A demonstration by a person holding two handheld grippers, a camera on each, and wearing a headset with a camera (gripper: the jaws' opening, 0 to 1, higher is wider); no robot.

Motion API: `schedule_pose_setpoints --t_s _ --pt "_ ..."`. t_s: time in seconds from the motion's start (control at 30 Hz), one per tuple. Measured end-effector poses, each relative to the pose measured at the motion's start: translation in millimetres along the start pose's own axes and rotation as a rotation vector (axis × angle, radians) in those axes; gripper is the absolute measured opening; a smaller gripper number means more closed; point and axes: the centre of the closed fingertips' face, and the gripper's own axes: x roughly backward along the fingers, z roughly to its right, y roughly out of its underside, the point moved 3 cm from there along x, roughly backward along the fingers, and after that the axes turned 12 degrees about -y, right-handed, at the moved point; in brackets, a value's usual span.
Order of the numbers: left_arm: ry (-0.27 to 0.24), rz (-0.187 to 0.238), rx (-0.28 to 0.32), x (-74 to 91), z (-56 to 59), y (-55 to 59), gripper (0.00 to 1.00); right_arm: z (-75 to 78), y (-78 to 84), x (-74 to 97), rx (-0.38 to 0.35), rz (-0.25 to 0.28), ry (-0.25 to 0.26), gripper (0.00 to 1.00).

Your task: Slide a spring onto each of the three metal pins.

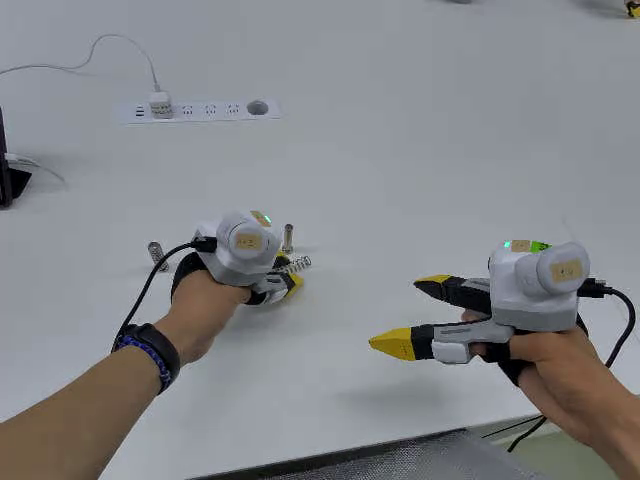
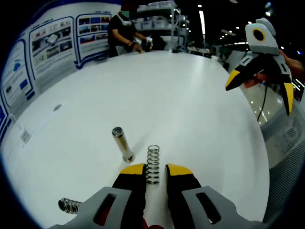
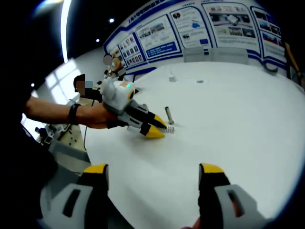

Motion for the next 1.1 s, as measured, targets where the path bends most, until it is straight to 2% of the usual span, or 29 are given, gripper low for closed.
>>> schedule_pose_setpoints --t_s 0.03,0.07,0.23,0.6,0.7,1.1 --pt "0.002 -0.011 0.011 1.0 -0.6 0.7 0.12 -0.7 -0.3 -0.4 0.001 0.001 -0.002 0.79" --pt "-0.004 -0.014 0.020 1.7 -1.3 0.4 0.11 -1.0 -0.5 -0.7 0.000 0.002 -0.002 0.79" --pt "-0.013 -0.038 0.038 6.7 0.0 3.7 0.11 -2.6 -1.1 -3.0 0.002 -0.001 -0.009 0.78" --pt "-0.013 -0.022 0.108 30.9 1.5 12.9 0.11 -9.2 -2.3 -11.1 0.011 -0.006 -0.030 0.78" --pt "-0.016 -0.031 0.093 36.5 1.2 19.5 0.11 -9.6 -3.2 -12.3 0.011 -0.003 -0.036 0.77" --pt "-0.043 -0.036 0.129 60.7 -3.2 39.1 0.11 -15.4 -4.5 -18.8 0.013 -0.008 -0.054 0.77"
